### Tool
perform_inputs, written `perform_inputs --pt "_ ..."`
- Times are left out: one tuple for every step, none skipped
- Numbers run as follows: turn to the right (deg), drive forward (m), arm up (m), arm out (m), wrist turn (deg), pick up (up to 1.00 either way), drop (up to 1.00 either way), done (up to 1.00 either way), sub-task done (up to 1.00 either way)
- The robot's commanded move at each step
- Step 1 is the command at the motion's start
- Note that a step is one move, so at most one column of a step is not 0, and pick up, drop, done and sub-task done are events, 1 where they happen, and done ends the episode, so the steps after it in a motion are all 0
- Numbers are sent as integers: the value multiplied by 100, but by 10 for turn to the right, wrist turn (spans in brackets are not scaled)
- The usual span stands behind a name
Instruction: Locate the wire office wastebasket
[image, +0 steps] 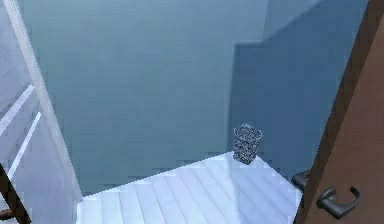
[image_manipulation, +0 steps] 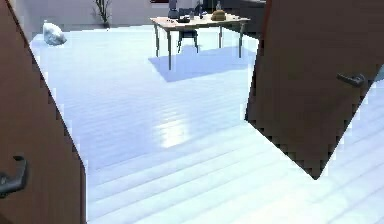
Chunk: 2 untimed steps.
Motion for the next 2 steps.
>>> perform_inputs --pt "0 55 0 0 0 0 0 0 0" --pt "90 0 0 0 0 0 0 0 0"
